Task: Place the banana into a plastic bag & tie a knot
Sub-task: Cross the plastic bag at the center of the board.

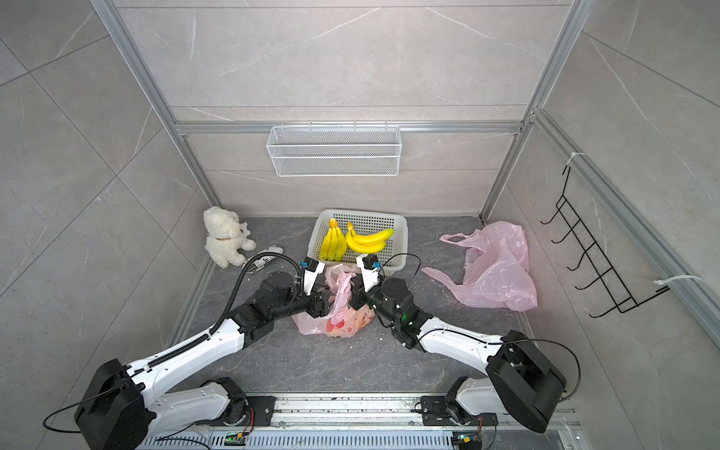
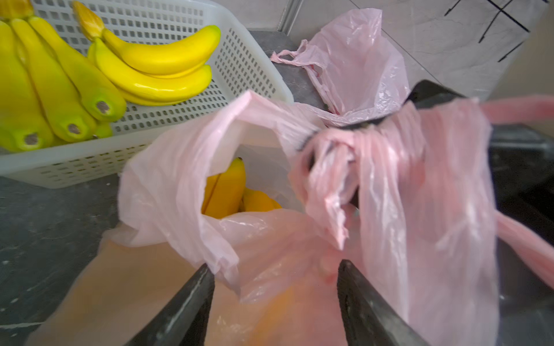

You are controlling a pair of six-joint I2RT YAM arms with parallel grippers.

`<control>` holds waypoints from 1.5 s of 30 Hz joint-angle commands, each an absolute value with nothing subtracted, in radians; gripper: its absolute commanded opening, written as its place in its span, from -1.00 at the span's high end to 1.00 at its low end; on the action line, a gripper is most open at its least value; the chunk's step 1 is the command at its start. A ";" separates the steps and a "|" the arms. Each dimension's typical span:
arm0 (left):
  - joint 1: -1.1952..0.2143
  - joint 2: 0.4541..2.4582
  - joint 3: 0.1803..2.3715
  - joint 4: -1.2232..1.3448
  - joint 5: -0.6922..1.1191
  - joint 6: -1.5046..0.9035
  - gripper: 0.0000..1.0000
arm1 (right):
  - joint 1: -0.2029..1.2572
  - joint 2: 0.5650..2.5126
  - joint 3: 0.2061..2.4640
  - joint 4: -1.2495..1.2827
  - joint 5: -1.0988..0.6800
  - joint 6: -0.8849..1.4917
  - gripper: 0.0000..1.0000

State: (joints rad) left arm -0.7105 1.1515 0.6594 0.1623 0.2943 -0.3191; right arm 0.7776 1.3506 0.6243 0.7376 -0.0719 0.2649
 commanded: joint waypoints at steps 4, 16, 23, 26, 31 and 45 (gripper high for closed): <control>-0.760 1.190 0.651 0.362 0.362 -0.382 -0.31 | 0.776 1.374 0.621 0.834 -0.090 0.285 1.00; -0.765 1.030 0.584 0.328 0.190 -0.383 -0.14 | 0.767 1.376 0.600 0.844 -0.107 0.305 1.00; -0.761 0.985 0.621 0.223 0.163 -0.337 -0.01 | 0.767 1.387 0.609 0.849 -0.127 0.307 1.00; -0.757 0.983 0.633 0.222 0.149 -0.329 0.05 | 0.766 1.385 0.610 0.845 -0.134 0.307 1.00; -0.749 1.011 0.675 0.227 0.170 -0.317 0.15 | 0.767 1.384 0.610 0.839 -0.145 0.305 1.00; -0.738 1.129 0.752 0.227 0.209 -0.296 0.41 | 0.767 1.389 0.609 0.843 -0.168 0.302 1.00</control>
